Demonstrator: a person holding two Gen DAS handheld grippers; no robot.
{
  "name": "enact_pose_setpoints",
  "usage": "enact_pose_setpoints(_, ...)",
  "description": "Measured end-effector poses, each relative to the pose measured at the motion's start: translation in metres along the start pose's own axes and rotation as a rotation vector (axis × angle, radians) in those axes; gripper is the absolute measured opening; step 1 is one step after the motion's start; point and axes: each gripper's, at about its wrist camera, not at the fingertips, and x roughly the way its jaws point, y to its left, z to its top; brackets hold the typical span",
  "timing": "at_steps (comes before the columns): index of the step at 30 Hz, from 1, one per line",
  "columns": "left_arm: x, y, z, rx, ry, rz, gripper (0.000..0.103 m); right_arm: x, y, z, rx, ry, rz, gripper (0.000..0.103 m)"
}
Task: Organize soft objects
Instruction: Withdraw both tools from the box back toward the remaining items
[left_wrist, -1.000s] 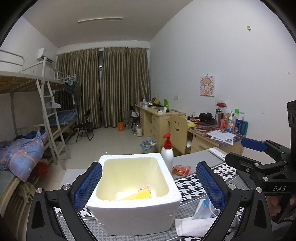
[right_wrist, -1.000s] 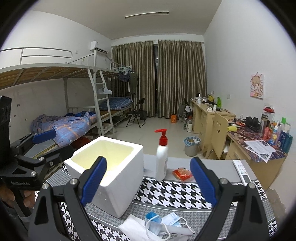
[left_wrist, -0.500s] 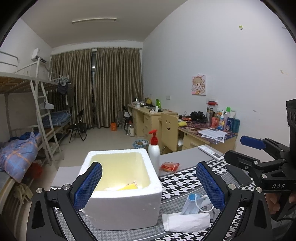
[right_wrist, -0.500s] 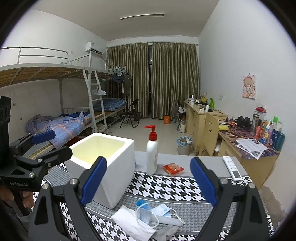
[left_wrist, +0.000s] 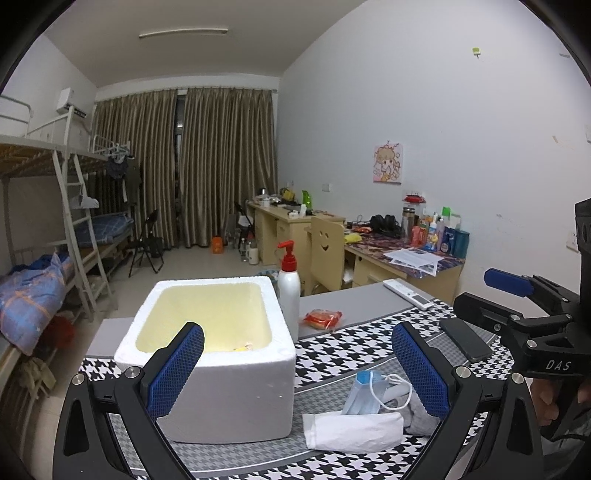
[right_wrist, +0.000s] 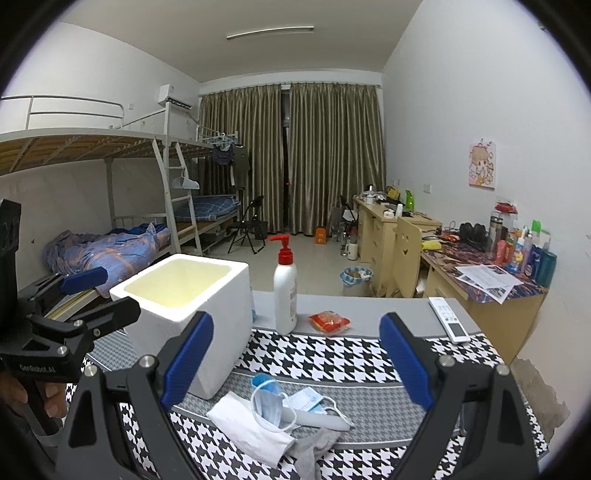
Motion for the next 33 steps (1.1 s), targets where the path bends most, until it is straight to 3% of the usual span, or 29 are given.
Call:
enact_pose_setpoints(13,-0.002,-0.009,-0.015,-0.031,-0.035,-0.013,0.102,-0.010,-0.006,-0.021,0.024,-0.008,-0.044,0.094)
enact_pose_setpoints(33,0.001,-0.018,-0.038,-0.032,0.004,0.000,0.102,-0.015,-0.014,-0.053,0.057,0.016,-0.087,0.094)
